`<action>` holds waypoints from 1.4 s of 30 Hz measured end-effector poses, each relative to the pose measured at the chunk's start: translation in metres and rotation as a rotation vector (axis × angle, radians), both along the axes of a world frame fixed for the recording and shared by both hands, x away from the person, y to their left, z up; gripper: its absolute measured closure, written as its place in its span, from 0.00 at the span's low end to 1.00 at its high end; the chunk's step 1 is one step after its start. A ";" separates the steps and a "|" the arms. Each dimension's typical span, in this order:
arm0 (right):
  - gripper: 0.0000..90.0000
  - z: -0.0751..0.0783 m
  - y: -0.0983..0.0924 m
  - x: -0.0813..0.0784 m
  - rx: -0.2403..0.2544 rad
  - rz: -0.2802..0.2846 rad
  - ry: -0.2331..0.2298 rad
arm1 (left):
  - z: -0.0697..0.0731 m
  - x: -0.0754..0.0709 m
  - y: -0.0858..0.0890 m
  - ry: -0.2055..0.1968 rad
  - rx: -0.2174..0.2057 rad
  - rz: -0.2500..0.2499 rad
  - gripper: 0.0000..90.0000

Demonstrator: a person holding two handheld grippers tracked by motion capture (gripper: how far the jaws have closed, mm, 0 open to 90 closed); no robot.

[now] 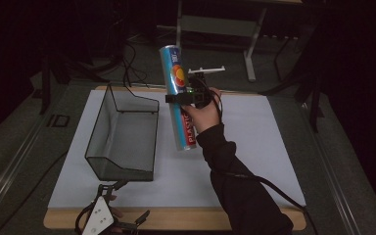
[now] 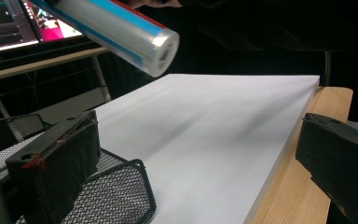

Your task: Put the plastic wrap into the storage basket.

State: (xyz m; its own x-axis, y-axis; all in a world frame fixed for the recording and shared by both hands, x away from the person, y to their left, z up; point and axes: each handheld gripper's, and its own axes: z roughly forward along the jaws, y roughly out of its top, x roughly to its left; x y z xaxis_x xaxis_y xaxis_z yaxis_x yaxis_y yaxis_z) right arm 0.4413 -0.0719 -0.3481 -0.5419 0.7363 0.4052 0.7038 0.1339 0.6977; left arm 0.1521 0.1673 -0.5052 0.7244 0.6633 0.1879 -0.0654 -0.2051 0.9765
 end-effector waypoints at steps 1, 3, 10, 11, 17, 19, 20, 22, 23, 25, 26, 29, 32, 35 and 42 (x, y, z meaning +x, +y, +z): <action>0.35 0.001 0.002 -0.001 0.022 -0.003 -0.004 | 0.000 0.000 0.000 0.001 0.002 0.000 0.01; 0.35 0.002 0.007 -0.003 0.031 -0.028 -0.038 | 0.000 0.000 0.000 0.003 0.000 -0.001 0.01; 0.35 0.005 0.021 -0.008 0.124 -0.070 -0.065 | 0.000 0.000 0.000 0.003 -0.001 -0.004 0.01; 0.35 0.005 0.023 -0.008 0.130 -0.074 -0.075 | 0.000 0.000 0.000 0.002 -0.002 -0.006 0.01; 0.35 -0.004 0.040 -0.012 0.177 -0.090 -0.064 | 0.000 0.001 0.000 0.004 0.000 -0.009 0.01; 0.35 -0.010 0.047 -0.013 0.203 -0.089 -0.044 | 0.000 0.001 0.000 0.000 0.002 -0.011 0.01; 0.35 -0.013 0.050 -0.014 0.209 -0.081 -0.042 | 0.000 0.001 0.000 0.001 0.002 -0.010 0.01; 0.35 -0.020 0.058 -0.016 0.194 -0.071 -0.045 | 0.000 0.000 0.001 0.002 -0.003 -0.012 0.01; 0.35 -0.025 0.061 -0.017 0.193 -0.066 -0.039 | 0.000 0.000 0.001 0.001 -0.004 -0.012 0.01; 0.35 -0.035 0.066 -0.017 0.211 -0.068 -0.004 | 0.001 0.000 0.001 0.004 -0.006 -0.014 0.01; 0.35 -0.042 0.069 -0.018 0.230 -0.063 0.011 | 0.001 0.000 0.001 0.004 -0.005 -0.014 0.01; 0.35 -0.053 0.076 -0.019 0.219 -0.072 0.017 | 0.001 0.000 0.001 0.001 -0.004 -0.018 0.01; 0.35 -0.065 0.080 -0.019 0.220 -0.082 0.019 | 0.001 0.000 0.001 0.002 -0.004 -0.019 0.01; 0.35 -0.076 0.083 -0.017 0.231 -0.090 0.033 | 0.001 0.000 0.001 0.001 -0.005 -0.022 0.01; 0.35 -0.095 0.094 -0.016 0.194 -0.087 0.073 | 0.001 0.000 0.000 0.001 -0.004 -0.028 0.01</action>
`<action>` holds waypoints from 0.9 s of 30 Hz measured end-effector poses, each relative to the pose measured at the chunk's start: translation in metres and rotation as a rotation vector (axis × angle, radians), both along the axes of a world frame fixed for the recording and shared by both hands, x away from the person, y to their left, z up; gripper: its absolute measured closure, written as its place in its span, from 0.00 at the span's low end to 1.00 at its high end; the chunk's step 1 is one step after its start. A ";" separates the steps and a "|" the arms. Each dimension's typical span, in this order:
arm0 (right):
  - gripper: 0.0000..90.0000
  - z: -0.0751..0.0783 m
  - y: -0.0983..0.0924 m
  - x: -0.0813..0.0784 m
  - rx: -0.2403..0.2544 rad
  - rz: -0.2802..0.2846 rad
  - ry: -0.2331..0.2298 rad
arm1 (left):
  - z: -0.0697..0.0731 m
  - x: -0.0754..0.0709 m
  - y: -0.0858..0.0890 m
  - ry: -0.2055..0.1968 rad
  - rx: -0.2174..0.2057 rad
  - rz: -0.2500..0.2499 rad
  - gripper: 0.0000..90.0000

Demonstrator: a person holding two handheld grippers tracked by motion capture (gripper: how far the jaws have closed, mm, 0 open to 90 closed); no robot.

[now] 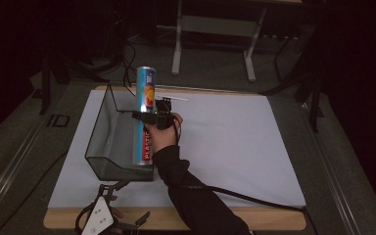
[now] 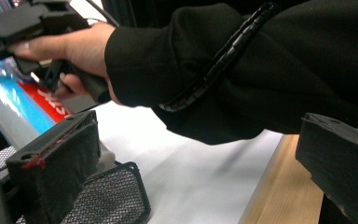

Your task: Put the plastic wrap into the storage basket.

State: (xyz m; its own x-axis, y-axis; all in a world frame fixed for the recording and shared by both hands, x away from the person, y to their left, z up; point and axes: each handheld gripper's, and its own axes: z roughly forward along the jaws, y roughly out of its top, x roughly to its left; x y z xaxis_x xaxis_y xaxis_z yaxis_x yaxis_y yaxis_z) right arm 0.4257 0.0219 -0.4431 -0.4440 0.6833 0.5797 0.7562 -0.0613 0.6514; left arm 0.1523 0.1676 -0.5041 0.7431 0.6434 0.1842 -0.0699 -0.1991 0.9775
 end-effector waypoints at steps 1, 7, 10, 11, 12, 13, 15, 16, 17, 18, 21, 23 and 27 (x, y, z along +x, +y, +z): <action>0.35 -0.003 0.002 -0.001 -0.013 0.004 -0.006 | 0.000 0.000 0.000 -0.001 0.000 0.000 0.01; 0.35 -0.019 0.009 -0.003 -0.070 0.006 0.027 | 0.000 0.000 -0.001 -0.001 0.003 -0.004 0.01; 0.35 -0.024 0.013 -0.005 -0.116 0.016 0.026 | 0.000 0.000 0.000 -0.002 -0.001 -0.004 0.01; 0.35 -0.025 0.014 -0.005 -0.124 0.015 0.025 | 0.000 0.000 0.000 -0.002 -0.001 -0.004 0.01; 0.35 -0.026 0.014 -0.005 -0.118 0.016 0.035 | 0.000 0.000 0.000 -0.002 -0.001 -0.004 0.01; 0.35 -0.027 0.014 -0.005 -0.121 0.013 0.043 | 0.000 0.000 0.000 -0.001 0.000 -0.004 0.01; 0.35 -0.027 0.013 -0.004 -0.124 0.004 0.054 | 0.000 0.000 0.000 -0.002 0.001 -0.004 0.01; 0.35 -0.028 0.012 -0.004 -0.124 -0.004 0.064 | 0.000 0.000 0.000 -0.002 0.000 -0.005 0.01; 0.35 -0.028 0.011 -0.003 -0.128 -0.002 0.067 | 0.000 0.000 0.000 -0.001 0.002 -0.004 0.01; 0.35 -0.028 0.012 -0.003 -0.135 -0.005 0.069 | 0.000 0.000 -0.001 -0.001 0.002 -0.005 0.01; 0.34 -0.028 0.014 -0.002 -0.163 0.007 0.070 | 0.000 0.000 -0.001 -0.002 0.001 -0.006 0.01; 0.34 -0.029 0.015 -0.001 -0.177 0.014 0.071 | 0.000 0.000 -0.001 -0.001 0.001 -0.006 0.01; 0.33 -0.030 0.017 0.000 -0.210 0.017 0.075 | 0.000 0.000 -0.001 -0.001 0.001 -0.006 0.01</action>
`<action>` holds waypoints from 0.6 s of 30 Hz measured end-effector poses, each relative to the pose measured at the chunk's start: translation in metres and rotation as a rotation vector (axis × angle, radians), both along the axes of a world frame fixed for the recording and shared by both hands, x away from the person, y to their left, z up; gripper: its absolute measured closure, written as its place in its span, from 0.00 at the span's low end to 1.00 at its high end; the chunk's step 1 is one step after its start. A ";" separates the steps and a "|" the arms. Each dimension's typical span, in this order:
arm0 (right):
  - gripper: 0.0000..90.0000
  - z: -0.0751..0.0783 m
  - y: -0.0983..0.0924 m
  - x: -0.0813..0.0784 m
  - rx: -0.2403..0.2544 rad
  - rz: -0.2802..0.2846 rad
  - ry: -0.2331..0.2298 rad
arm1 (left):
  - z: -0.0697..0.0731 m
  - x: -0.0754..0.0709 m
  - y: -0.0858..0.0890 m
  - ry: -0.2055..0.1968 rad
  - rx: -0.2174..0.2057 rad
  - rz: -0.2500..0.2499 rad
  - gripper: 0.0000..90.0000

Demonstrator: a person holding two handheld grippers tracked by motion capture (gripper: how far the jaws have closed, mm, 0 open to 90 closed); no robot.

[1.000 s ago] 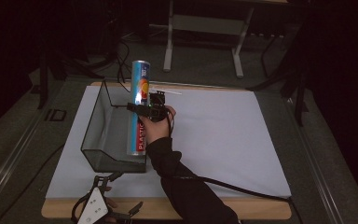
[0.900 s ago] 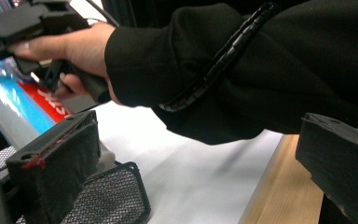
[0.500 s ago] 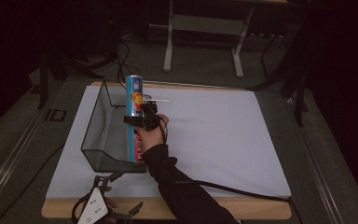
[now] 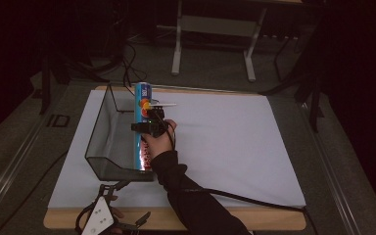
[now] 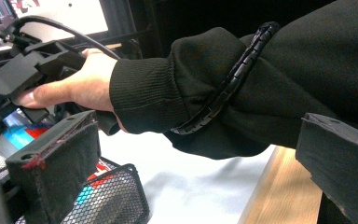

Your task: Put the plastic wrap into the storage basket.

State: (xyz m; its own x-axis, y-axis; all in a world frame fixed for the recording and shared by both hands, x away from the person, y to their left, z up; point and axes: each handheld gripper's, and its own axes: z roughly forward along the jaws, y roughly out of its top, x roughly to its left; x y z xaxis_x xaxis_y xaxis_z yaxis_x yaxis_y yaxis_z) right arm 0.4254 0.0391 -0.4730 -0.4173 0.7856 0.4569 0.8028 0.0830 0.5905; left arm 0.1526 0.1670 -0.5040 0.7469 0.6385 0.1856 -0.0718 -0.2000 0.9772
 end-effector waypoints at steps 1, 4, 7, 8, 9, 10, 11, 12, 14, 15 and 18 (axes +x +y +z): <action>0.31 -0.002 0.003 0.001 -0.052 0.019 -0.001 | 0.000 0.000 0.000 0.001 0.001 -0.001 0.01; 0.28 -0.005 0.006 -0.001 -0.120 0.021 -0.042 | 0.000 0.000 0.000 0.000 0.001 -0.002 0.01; 0.27 -0.002 0.006 -0.001 -0.149 0.031 -0.060 | 0.000 0.000 0.000 0.001 0.001 -0.001 0.01; 0.27 -0.002 0.005 0.000 -0.143 0.031 -0.057 | 0.000 0.000 0.000 0.002 0.001 -0.002 0.01; 0.27 -0.002 0.005 0.000 -0.143 0.036 -0.055 | 0.000 0.000 0.000 0.001 0.001 -0.002 0.01; 0.27 -0.002 0.005 0.001 -0.145 0.039 -0.053 | 0.000 0.000 0.000 0.001 0.001 -0.002 0.01; 0.26 -0.001 0.004 0.002 -0.146 0.047 -0.047 | 0.000 -0.001 0.000 0.000 0.001 -0.003 0.01; 0.26 -0.001 0.004 0.002 -0.146 0.047 -0.047 | 0.000 -0.001 0.000 0.000 0.001 -0.003 0.01; 0.26 0.001 0.004 0.003 -0.154 0.062 -0.045 | 0.000 -0.001 0.000 0.001 0.001 -0.003 0.01; 0.26 0.003 0.002 0.004 -0.150 0.066 -0.048 | 0.000 -0.001 0.000 0.000 0.001 -0.002 0.01; 0.26 0.009 -0.002 0.004 -0.146 0.073 -0.069 | 0.000 -0.001 -0.001 0.001 0.001 -0.002 0.01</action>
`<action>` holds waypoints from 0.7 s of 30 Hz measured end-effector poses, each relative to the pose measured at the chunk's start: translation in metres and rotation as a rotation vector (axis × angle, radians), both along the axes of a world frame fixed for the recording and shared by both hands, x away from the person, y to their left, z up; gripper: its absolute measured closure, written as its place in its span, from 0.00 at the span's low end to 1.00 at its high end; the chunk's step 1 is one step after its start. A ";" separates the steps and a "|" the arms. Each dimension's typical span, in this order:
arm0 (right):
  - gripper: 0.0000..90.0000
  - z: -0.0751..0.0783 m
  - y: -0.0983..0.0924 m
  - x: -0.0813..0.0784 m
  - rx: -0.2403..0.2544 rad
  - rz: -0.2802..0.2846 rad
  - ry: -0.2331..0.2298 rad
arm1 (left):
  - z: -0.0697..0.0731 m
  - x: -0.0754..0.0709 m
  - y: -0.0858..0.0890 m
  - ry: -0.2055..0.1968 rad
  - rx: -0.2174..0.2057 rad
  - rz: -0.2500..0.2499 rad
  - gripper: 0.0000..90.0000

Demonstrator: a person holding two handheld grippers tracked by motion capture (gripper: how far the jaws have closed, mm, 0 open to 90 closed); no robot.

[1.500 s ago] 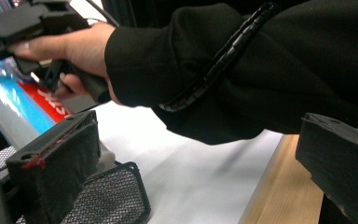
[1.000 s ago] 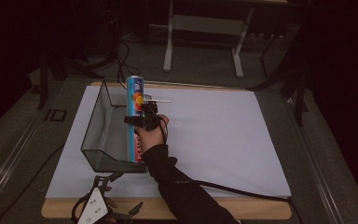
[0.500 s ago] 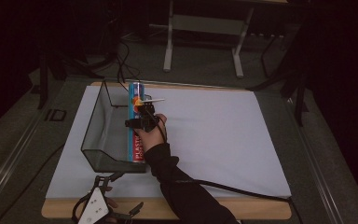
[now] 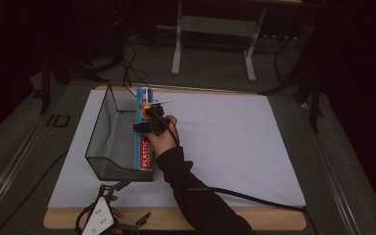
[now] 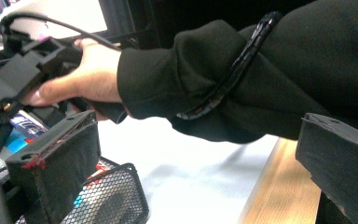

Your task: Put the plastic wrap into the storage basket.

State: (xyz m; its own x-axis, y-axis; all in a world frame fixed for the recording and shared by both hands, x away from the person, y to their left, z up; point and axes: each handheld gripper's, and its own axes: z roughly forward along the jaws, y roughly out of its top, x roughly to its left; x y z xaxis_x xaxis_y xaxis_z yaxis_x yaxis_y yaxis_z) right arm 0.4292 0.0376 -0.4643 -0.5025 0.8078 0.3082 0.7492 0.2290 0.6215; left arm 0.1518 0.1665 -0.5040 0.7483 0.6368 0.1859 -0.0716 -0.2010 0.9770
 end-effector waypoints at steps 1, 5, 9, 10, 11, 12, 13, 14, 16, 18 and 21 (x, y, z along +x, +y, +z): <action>0.26 0.005 -0.002 0.000 0.005 0.001 -0.016 | 0.000 0.000 0.000 0.000 0.002 0.000 0.01; 0.22 0.021 -0.012 -0.001 0.009 0.028 -0.051 | 0.000 0.000 0.000 -0.001 0.006 0.000 0.01; 0.18 0.034 -0.024 0.001 0.002 0.085 -0.038 | 0.000 0.000 -0.001 0.001 0.008 0.001 0.01; 0.18 0.036 -0.027 0.001 -0.002 0.093 -0.037 | 0.000 0.000 -0.001 0.002 0.008 0.001 0.01; 0.18 0.038 -0.031 0.001 -0.008 0.105 -0.041 | 0.000 0.000 -0.001 0.002 0.008 0.002 0.01; 0.18 0.039 -0.034 0.001 -0.024 0.111 -0.049 | -0.001 0.000 -0.001 0.004 0.009 0.001 0.01; 0.18 0.041 -0.037 0.001 -0.034 0.118 -0.051 | -0.001 0.001 -0.002 0.004 0.010 0.001 0.01; 0.18 0.042 -0.040 0.001 -0.035 0.124 -0.053 | -0.001 0.001 -0.002 0.004 0.012 0.002 0.01; 0.18 0.043 -0.045 0.002 -0.048 0.130 -0.064 | -0.001 0.001 -0.002 0.004 0.011 0.001 0.01; 0.18 0.045 -0.053 0.001 -0.073 0.140 -0.090 | -0.001 0.001 -0.002 0.005 0.011 0.002 0.01; 0.18 0.049 -0.072 -0.001 -0.078 0.135 -0.122 | -0.001 0.002 -0.003 0.009 0.013 0.002 0.01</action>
